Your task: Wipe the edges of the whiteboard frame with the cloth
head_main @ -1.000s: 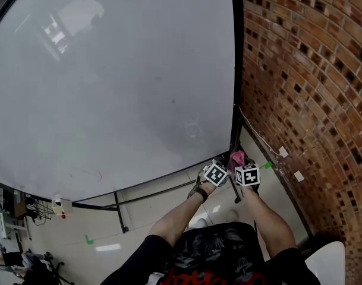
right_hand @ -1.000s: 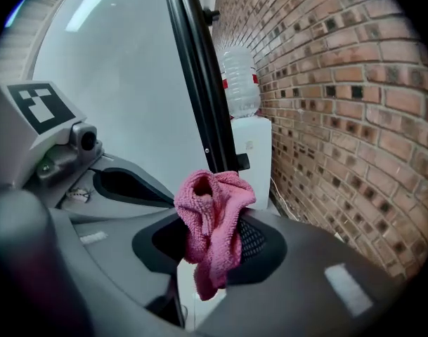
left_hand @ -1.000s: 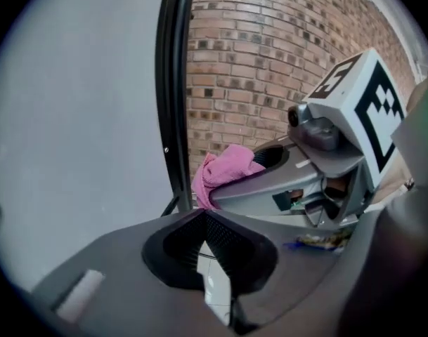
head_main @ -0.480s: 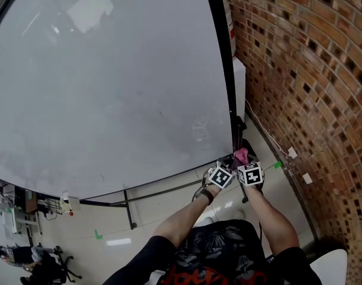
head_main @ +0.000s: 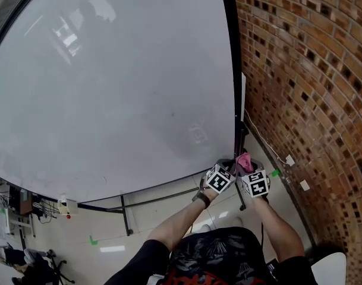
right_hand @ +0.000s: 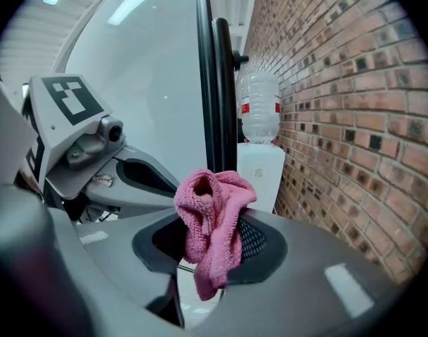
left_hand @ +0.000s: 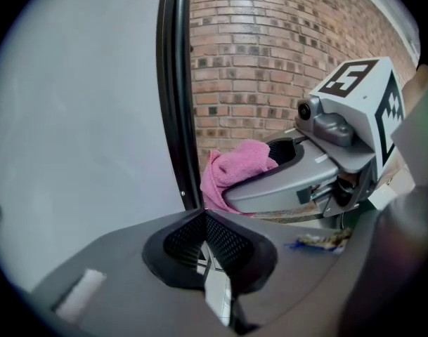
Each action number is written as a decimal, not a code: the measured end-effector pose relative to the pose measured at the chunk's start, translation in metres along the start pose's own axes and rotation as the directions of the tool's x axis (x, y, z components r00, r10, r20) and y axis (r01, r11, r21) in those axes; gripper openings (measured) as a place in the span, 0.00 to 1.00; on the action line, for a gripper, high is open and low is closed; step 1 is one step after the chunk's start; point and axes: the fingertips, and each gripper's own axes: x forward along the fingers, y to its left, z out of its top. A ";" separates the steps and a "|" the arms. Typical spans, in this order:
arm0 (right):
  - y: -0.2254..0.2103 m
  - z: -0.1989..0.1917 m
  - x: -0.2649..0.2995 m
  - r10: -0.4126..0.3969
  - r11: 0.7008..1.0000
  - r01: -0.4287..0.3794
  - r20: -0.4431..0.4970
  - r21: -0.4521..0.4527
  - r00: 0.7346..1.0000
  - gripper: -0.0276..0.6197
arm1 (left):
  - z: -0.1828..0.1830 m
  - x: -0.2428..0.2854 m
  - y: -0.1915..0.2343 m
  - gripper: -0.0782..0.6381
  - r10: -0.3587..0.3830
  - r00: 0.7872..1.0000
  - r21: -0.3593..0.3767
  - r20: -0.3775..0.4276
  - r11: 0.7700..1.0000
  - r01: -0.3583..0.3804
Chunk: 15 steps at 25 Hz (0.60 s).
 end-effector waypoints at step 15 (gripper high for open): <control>0.026 0.133 -0.079 -0.015 0.994 0.040 0.229 -0.106 0.973 0.23 | 0.111 -0.117 0.004 0.10 0.092 0.983 0.131 0.161 0.985 -0.113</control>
